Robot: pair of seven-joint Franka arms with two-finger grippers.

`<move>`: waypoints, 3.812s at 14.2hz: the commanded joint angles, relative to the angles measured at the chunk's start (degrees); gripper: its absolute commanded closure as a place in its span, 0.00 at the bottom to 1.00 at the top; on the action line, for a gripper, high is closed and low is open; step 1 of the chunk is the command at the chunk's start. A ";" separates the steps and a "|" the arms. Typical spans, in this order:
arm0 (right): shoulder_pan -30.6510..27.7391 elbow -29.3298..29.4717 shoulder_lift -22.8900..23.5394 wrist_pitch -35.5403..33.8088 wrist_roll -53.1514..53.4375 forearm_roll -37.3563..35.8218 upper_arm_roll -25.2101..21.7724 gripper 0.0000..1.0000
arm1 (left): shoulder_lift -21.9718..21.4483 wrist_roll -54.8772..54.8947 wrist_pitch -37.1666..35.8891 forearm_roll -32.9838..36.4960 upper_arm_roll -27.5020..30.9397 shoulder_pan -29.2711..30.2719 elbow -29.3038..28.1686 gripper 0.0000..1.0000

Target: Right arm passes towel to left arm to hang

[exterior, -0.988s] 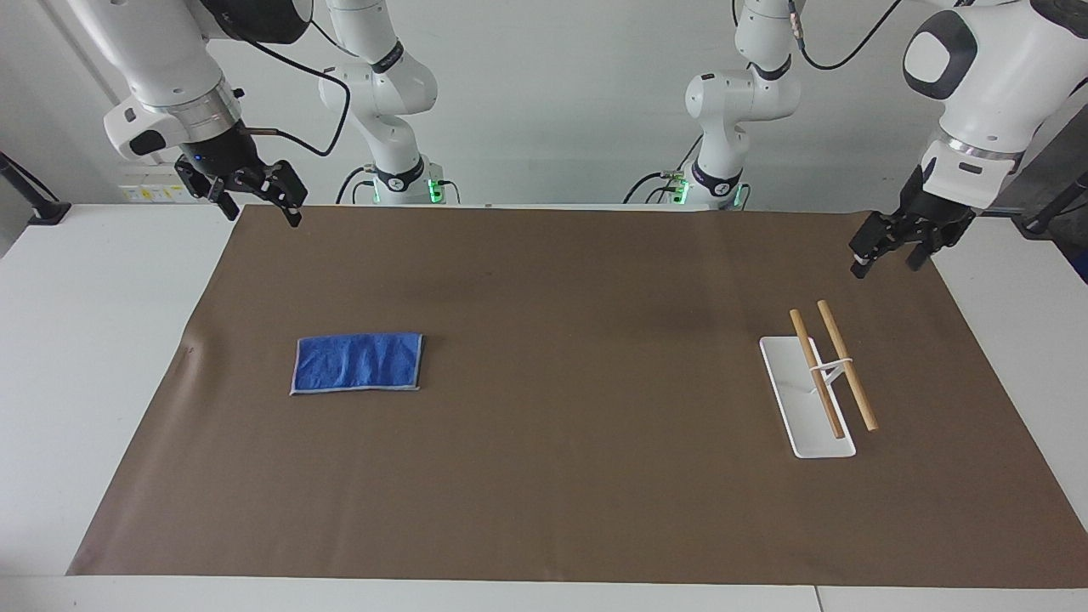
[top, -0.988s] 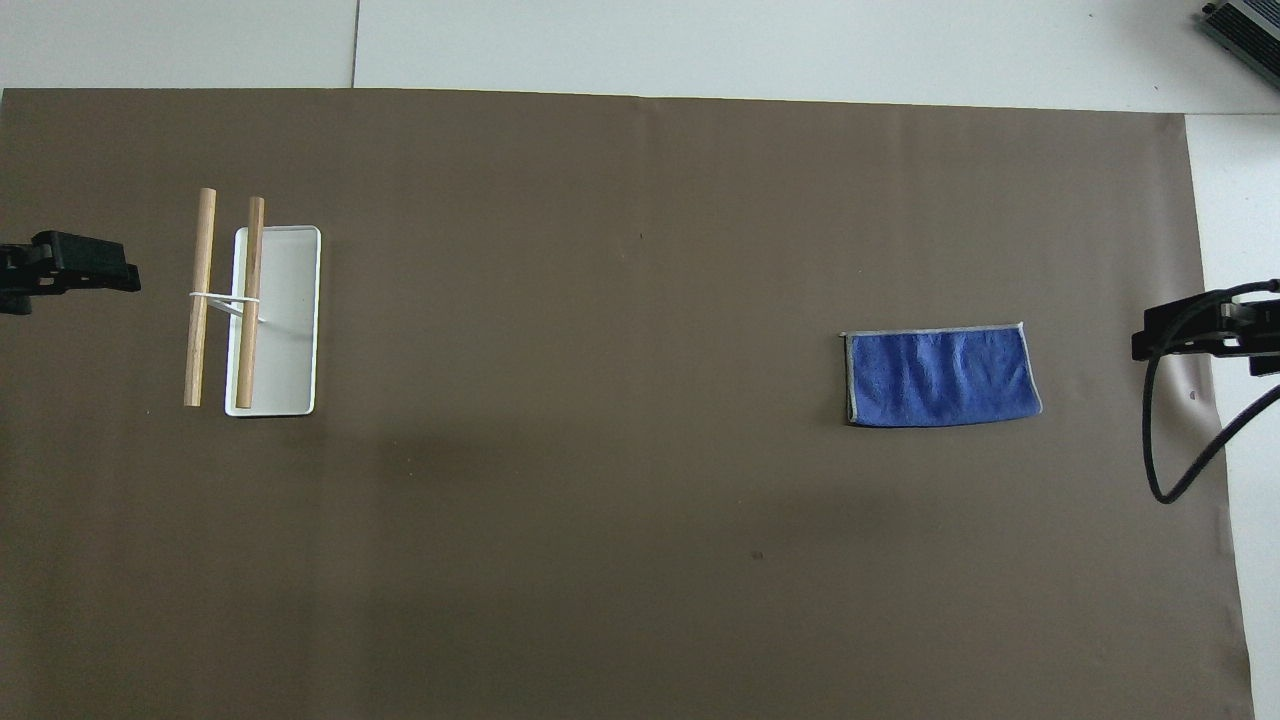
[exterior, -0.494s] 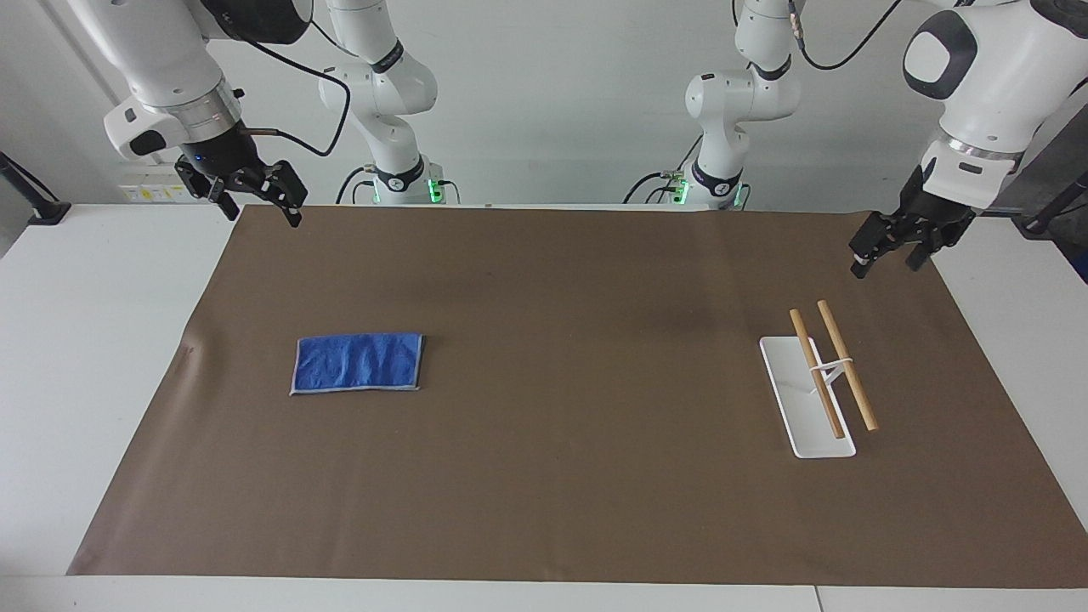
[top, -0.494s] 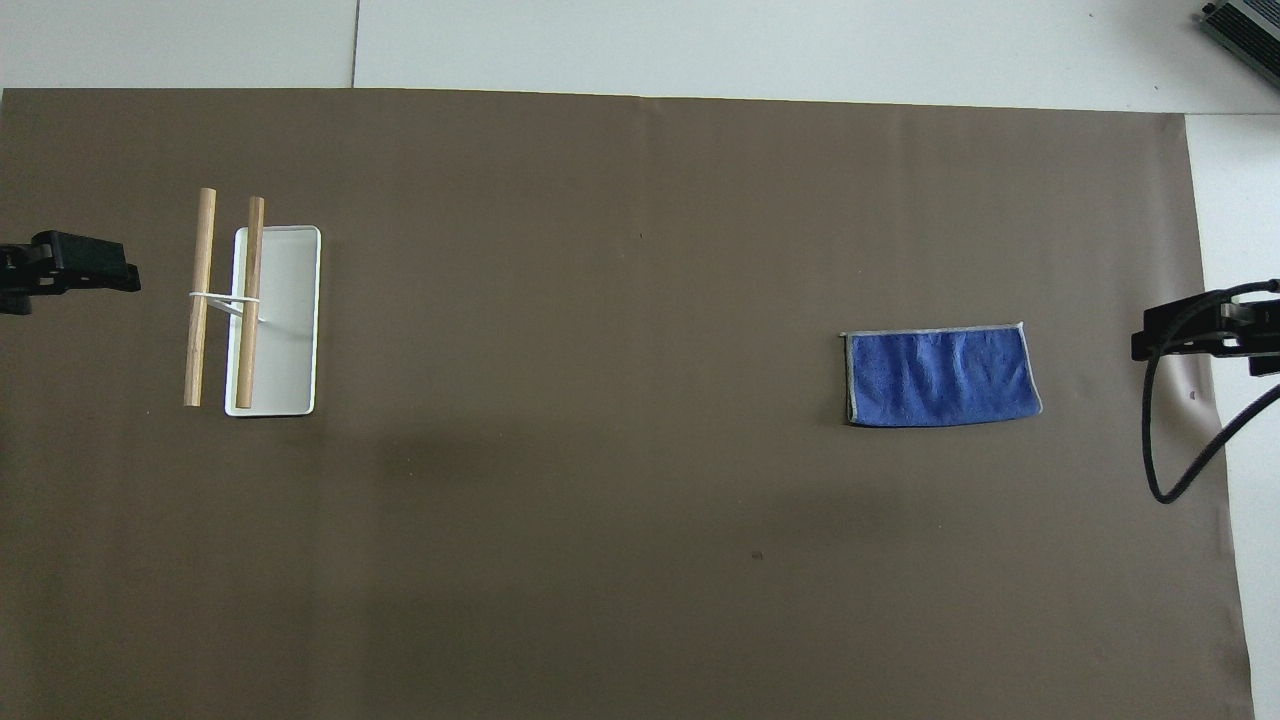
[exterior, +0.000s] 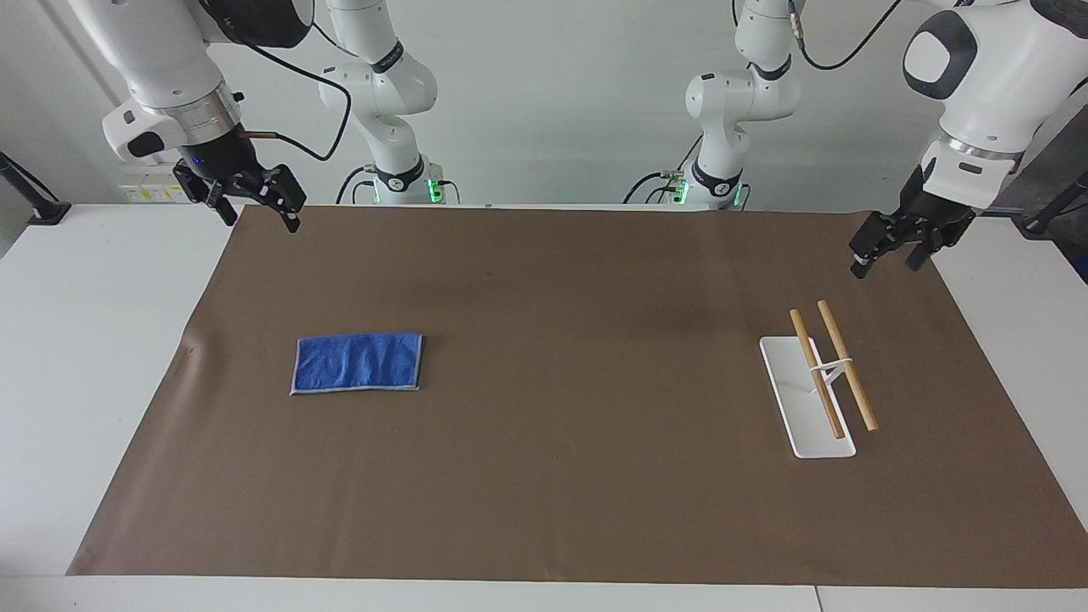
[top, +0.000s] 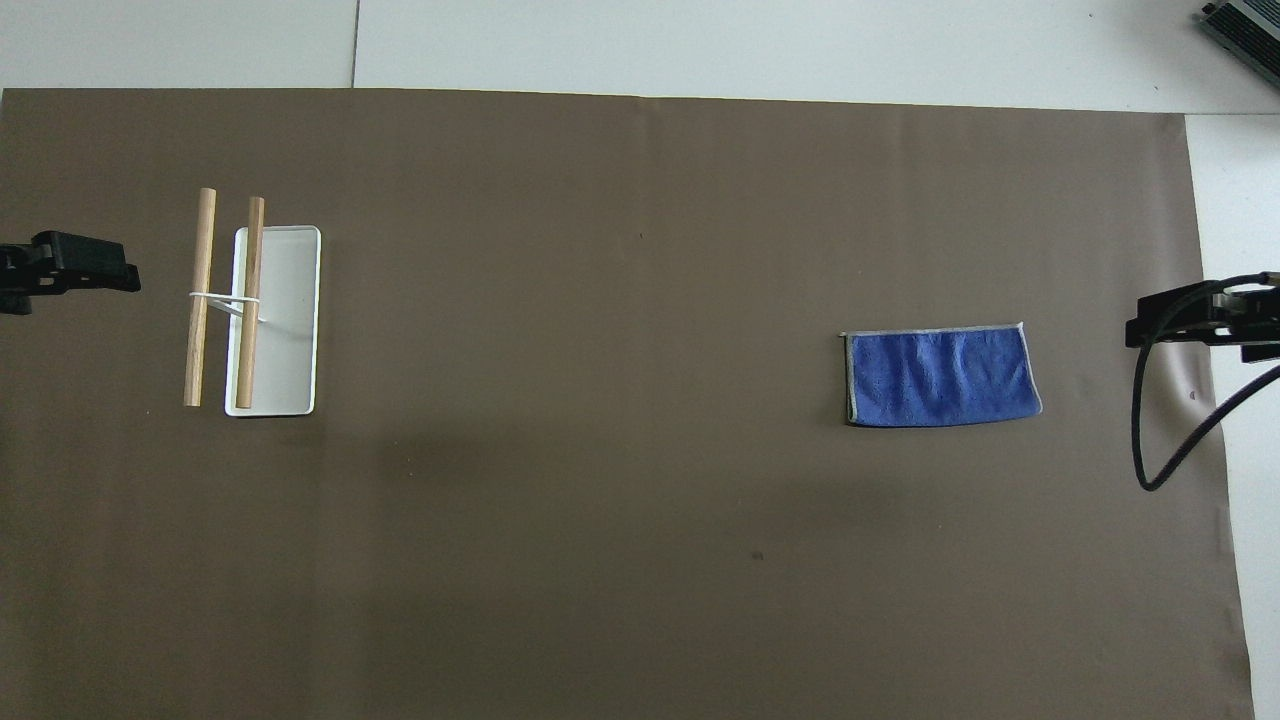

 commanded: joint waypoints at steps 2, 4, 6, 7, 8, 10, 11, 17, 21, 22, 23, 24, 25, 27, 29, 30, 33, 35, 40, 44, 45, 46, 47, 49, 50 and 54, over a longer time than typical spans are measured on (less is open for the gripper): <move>1.67 -12.36 -2.34 11.65 1.01 0.03 0.59 0.00 | -0.48 0.25 -1.16 -0.63 -0.10 0.51 0.06 0.00; 2.65 -18.25 -1.72 19.73 0.31 0.03 0.59 0.00 | -0.48 0.25 -1.16 -0.63 -0.10 0.51 0.14 0.00; 2.82 -21.52 0.38 25.19 -2.15 0.21 0.59 0.00 | -0.48 0.25 -1.16 -0.63 -0.10 0.51 0.14 0.00; 2.82 -22.83 1.70 27.74 -3.38 0.30 0.59 0.00 | -0.48 0.25 -1.16 -0.63 -0.10 0.51 0.14 0.00; 2.82 -24.24 3.01 30.29 -4.61 0.38 0.59 0.00 | -0.48 0.25 -1.16 -0.63 -0.10 0.51 0.14 0.00; 2.82 -27.58 5.21 36.96 -5.94 0.47 0.59 0.00 | -0.48 0.25 -1.16 -0.63 -0.10 0.51 0.14 0.00; 2.82 -28.72 6.53 40.04 -6.03 0.47 0.68 0.00 | -0.48 0.25 -1.16 -0.63 -0.10 0.51 0.14 0.00; 2.65 -33.56 11.02 51.82 -10.23 2.92 0.77 0.00 | -0.48 0.25 -1.16 -0.63 -0.10 0.51 0.14 0.00; 2.30 -35.24 12.61 54.13 -16.74 6.71 0.77 0.00 | -0.48 0.25 -1.16 -0.63 -0.10 0.51 0.06 0.00; 2.21 -35.24 12.69 54.22 -16.92 6.71 0.77 0.00 | -0.48 0.25 -1.16 -0.63 -0.10 0.51 0.06 0.00; 2.12 -35.24 12.87 54.22 -17.01 6.71 0.77 0.00 | -0.48 0.25 -1.16 -0.63 -0.10 0.51 0.14 0.00; 1.95 -35.33 13.22 54.31 -17.19 6.71 0.77 0.00 | -0.48 0.25 -1.16 -0.63 -0.10 0.51 0.14 0.00; 1.86 -35.76 13.40 55.09 -17.88 6.71 0.77 0.00 | -0.48 0.25 -1.16 -0.63 -0.10 0.51 0.14 0.00; 0.46 -36.29 13.66 56.15 -19.82 6.71 0.77 0.00 | -0.48 0.25 -1.16 -0.63 -0.10 0.51 0.14 0.00; 0.45 -36.47 13.66 56.15 -19.91 6.80 0.77 0.00 | -0.57 0.25 -1.16 -0.63 -0.10 0.51 0.14 0.00; 0.45 -36.64 13.66 56.15 -19.91 6.80 0.77 0.00 | -0.48 0.25 -1.16 -0.63 -0.10 0.51 0.14 0.00; 0.45 -36.65 13.84 56.15 -19.83 6.80 0.77 0.21 | -0.48 0.25 -1.16 -0.63 -0.10 0.51 0.14 0.00; 0.54 -36.65 13.84 56.07 -19.74 6.80 0.77 0.64 | -0.48 0.25 -1.16 -0.63 -0.10 0.51 0.14 0.00; 1.15 -36.12 13.75 55.45 -19.12 10.04 0.86 1.00 | -0.48 0.25 -1.16 -0.63 -0.10 0.51 0.14 0.00; 1.33 -34.29 12.96 53.01 -19.03 10.14 0.95 1.00 | -0.48 0.25 -1.16 -0.63 -0.10 0.51 0.14 0.00; 1.33 -32.88 12.79 50.99 -18.86 10.14 0.95 1.00 | -0.48 0.25 -1.16 -0.63 -0.10 0.51 0.14 0.00; 1.42 -31.21 12.17 49.40 -17.29 10.23 1.29 1.00 | -0.48 0.25 -1.16 -0.63 -0.10 0.51 0.14 0.00; 1.76 -29.98 11.47 47.65 -15.80 10.23 1.38 1.00 | -0.48 0.25 -1.16 -0.63 -0.10 0.51 0.14 0.00; 1.77 -28.22 9.54 44.22 -14.47 10.14 1.38 1.00 | -0.48 0.25 -1.16 -0.63 -0.10 0.51 0.14 0.00; 1.77 -27.43 8.49 42.64 -14.46 10.14 1.38 1.00 | -0.48 0.25 -1.16 -0.63 -0.10 0.51 0.14 0.00; 1.68 -22.95 4.44 34.82 -14.64 10.40 1.91 1.00 | -0.48 0.25 -1.16 -0.63 -0.10 0.51 0.14 0.00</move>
